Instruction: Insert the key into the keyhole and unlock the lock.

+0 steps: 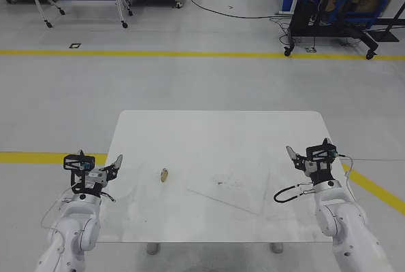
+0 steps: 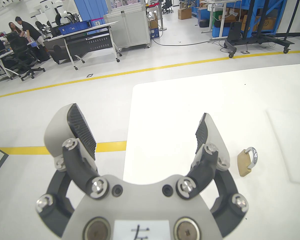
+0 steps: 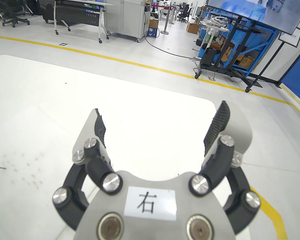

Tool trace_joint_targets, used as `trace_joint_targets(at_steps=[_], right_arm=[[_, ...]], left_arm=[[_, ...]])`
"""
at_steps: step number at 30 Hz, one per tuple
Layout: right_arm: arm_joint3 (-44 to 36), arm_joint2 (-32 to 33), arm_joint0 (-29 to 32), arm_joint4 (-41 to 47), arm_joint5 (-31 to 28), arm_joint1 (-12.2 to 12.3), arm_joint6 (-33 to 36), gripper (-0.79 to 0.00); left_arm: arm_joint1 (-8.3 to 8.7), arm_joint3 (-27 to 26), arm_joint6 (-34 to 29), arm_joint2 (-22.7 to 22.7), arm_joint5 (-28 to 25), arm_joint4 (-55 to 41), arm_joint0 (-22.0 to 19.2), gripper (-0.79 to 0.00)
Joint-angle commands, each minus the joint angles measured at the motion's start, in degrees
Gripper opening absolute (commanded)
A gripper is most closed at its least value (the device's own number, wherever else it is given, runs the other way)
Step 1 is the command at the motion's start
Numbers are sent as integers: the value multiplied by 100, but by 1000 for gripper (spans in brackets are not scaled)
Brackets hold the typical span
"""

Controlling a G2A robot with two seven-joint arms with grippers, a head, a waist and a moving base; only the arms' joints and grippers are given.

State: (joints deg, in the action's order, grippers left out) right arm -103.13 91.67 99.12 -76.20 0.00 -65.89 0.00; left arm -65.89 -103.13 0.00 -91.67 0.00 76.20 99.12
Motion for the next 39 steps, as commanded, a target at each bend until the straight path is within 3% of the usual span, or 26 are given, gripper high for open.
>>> trace_joint_targets(at_steps=[1, 9, 16, 25, 32, 39], right_arm=[[0, 0, 0, 0, 0, 0, 0, 0], [96, -224, -147, -227, -108, -9, 199, 0], [584, -766, -724, 69, -1410, -23, 566, 0], [597, -798, -720, 58, -1472, -22, 602, 0], [1161, -1467, -1291, 124, -2945, -29, 1140, 0], [2024, -1865, -2034, 748, -4931, -9, 1428, 0]], left_arm=[[0, 0, 0, 0, 0, 0, 0, 0], [0, 0, 0, 0, 0, 0, 0, 0], [0, 0, 0, 0, 0, 0, 0, 0], [0, 0, 0, 0, 0, 0, 0, 0], [0, 0, 0, 0, 0, 0, 0, 0], [0, 0, 0, 0, 0, 0, 0, 0]])
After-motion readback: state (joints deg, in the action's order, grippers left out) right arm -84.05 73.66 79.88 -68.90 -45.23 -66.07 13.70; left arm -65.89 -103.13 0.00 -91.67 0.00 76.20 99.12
